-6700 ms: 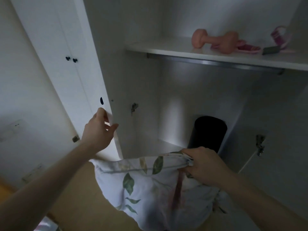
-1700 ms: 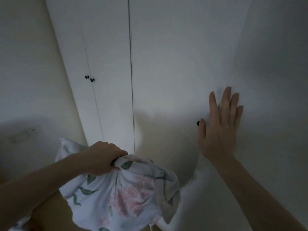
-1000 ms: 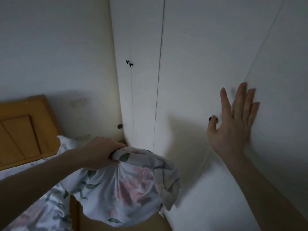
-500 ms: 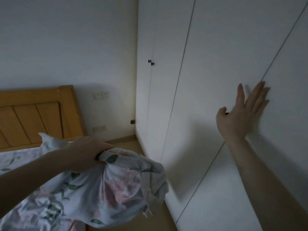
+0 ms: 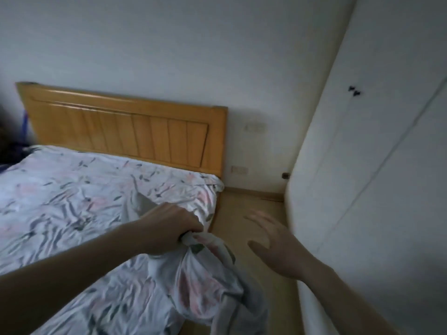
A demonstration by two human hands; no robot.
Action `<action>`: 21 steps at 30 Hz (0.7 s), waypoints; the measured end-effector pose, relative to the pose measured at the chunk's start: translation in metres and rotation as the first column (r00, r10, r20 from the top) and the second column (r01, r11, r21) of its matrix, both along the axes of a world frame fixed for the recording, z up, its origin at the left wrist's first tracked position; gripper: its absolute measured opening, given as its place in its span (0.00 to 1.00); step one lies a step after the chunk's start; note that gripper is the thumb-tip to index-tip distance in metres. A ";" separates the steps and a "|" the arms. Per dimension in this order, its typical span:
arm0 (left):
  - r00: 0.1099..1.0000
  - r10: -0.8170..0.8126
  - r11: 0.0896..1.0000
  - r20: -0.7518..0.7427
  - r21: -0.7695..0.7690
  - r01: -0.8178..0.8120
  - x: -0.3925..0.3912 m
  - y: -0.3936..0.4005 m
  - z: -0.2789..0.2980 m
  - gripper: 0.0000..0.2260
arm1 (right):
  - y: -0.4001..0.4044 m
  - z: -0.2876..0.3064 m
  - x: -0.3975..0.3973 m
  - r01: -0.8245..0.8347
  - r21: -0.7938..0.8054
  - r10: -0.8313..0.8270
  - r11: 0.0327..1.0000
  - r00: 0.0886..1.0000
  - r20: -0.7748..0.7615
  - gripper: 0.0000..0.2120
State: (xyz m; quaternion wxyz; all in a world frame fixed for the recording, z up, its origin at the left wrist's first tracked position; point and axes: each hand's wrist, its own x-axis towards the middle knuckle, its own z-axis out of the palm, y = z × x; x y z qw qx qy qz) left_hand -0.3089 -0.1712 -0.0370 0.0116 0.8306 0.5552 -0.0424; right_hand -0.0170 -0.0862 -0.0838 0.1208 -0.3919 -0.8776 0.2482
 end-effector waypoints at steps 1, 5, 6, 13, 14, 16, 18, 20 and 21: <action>1.000 0.009 1.000 -0.004 0.006 -0.009 -0.005 -0.010 -0.002 0.10 | 0.001 -0.003 -0.010 -0.065 -0.037 0.067 0.997 0.997 0.048 0.32; 0.992 0.122 0.993 0.017 -0.002 -0.122 -0.031 -0.072 -0.008 0.13 | 0.005 -0.014 -0.062 -0.242 -0.147 0.253 0.959 0.965 0.067 0.31; 0.988 0.149 0.989 0.029 -0.011 -0.149 -0.034 -0.086 -0.007 0.14 | 0.004 -0.017 -0.074 -0.280 -0.168 0.293 0.945 0.955 0.055 0.31; 0.920 0.386 0.914 0.071 0.104 -0.391 -0.047 -0.200 0.008 0.17 | -0.034 -0.074 -0.151 -0.373 -0.487 0.456 0.790 0.888 0.059 0.31; 0.910 0.411 0.902 0.058 0.121 -0.415 -0.049 -0.216 0.011 0.17 | -0.042 -0.081 -0.160 -0.380 -0.492 0.482 0.783 0.871 0.094 0.33; 0.888 0.458 0.878 0.020 0.141 -0.456 -0.053 -0.253 0.016 0.17 | -0.063 -0.091 -0.181 -0.420 -0.496 0.543 0.760 0.830 0.128 0.35; 0.872 0.489 0.862 -0.012 0.157 -0.482 -0.055 -0.289 0.021 0.18 | -0.088 -0.089 -0.203 -0.480 -0.478 0.612 0.735 0.774 0.163 0.38; 0.862 0.505 0.850 -0.037 0.194 -0.490 -0.057 -0.330 0.026 0.19 | -0.122 -0.079 -0.232 -0.576 -0.453 0.697 0.681 0.698 0.161 0.43; 0.858 0.512 0.843 -0.048 0.220 -0.490 -0.058 -0.352 0.028 0.19 | -0.140 -0.072 -0.248 -0.623 -0.443 0.736 0.645 0.662 0.140 0.46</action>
